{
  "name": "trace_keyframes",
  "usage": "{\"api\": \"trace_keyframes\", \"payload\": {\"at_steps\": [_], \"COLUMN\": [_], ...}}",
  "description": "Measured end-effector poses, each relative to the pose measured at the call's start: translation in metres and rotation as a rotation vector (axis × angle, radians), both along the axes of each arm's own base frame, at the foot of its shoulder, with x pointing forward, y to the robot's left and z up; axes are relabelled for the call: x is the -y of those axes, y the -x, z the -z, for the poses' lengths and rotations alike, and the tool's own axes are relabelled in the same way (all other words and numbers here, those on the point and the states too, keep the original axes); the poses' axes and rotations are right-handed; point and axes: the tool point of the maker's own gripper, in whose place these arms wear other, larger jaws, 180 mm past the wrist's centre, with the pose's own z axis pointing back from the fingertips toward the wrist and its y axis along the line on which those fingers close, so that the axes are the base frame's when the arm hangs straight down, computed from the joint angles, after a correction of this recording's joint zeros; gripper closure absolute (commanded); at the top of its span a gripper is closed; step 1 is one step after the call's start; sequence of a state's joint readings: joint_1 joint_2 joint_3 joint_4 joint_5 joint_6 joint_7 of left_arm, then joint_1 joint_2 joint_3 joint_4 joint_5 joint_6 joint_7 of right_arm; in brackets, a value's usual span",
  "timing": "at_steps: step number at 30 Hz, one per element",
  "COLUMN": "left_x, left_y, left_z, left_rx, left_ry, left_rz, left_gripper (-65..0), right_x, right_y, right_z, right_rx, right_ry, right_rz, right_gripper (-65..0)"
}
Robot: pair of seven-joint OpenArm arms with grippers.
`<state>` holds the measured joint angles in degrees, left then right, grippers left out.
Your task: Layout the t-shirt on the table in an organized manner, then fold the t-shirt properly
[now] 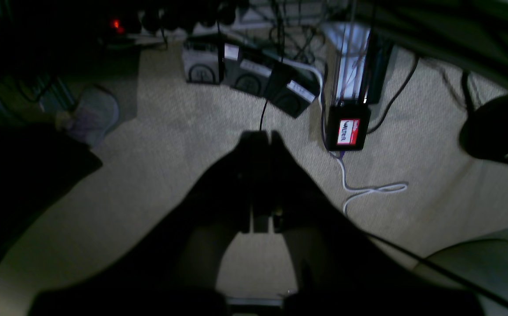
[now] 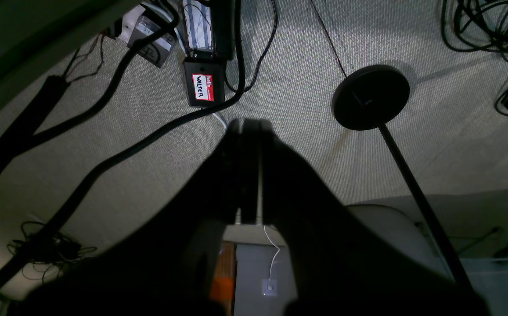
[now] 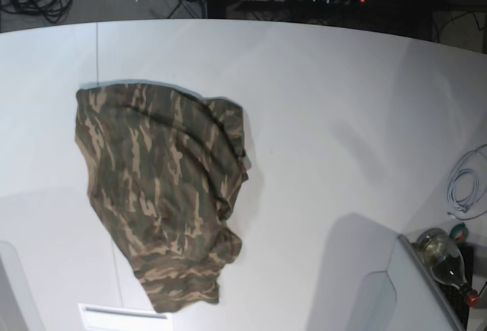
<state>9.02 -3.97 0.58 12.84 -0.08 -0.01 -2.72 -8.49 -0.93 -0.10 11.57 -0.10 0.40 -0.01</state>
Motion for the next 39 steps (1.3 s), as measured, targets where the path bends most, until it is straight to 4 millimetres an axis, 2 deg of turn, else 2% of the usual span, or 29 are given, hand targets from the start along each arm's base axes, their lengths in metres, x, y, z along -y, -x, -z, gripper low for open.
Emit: {"api": "trace_keyframes", "payload": {"at_steps": [18,23,26,29,31,33,36,39], "left_x": [-0.003,-0.003,-0.018,-0.046,-0.056,-0.055,-0.045,-0.049], "left_y": [0.002,0.013,0.019,0.017,0.014,0.011,0.006,0.004], "left_z": [-0.005,-0.006,-0.010,-0.027,-0.042,-0.057,-0.079,-0.103], "left_rx": [0.038,0.021,0.025,0.088,0.138,0.186,0.255,0.297], "left_ry": [-0.003,-0.002,-0.020,-0.060,-0.080,-0.073,-0.046,-0.045], "left_rz": [0.016,0.015,0.029,0.065,0.085,0.115,0.150,0.198], "left_gripper": [0.0,0.0,0.0,0.0,0.0,0.0,0.0,0.0], "right_x": [0.000,0.000,0.000,0.003,0.006,0.016,0.042,0.057], "right_y": [0.000,0.016,0.034,0.057,0.058,0.051,0.033,0.033], "right_z": [0.000,-0.002,-0.008,-0.021,-0.033,-0.046,-0.066,-0.087], "right_rx": [0.001,-0.012,-0.006,-0.038,-0.018,0.002,0.047,0.087], "right_ry": [0.000,0.001,0.001,0.015,0.023,0.047,0.100,0.135], "right_rz": [0.000,0.004,0.005,0.006,0.029,0.075,0.125,0.135], "right_gripper": [0.0,0.0,0.0,0.0,0.0,0.0,0.0,0.0]}}
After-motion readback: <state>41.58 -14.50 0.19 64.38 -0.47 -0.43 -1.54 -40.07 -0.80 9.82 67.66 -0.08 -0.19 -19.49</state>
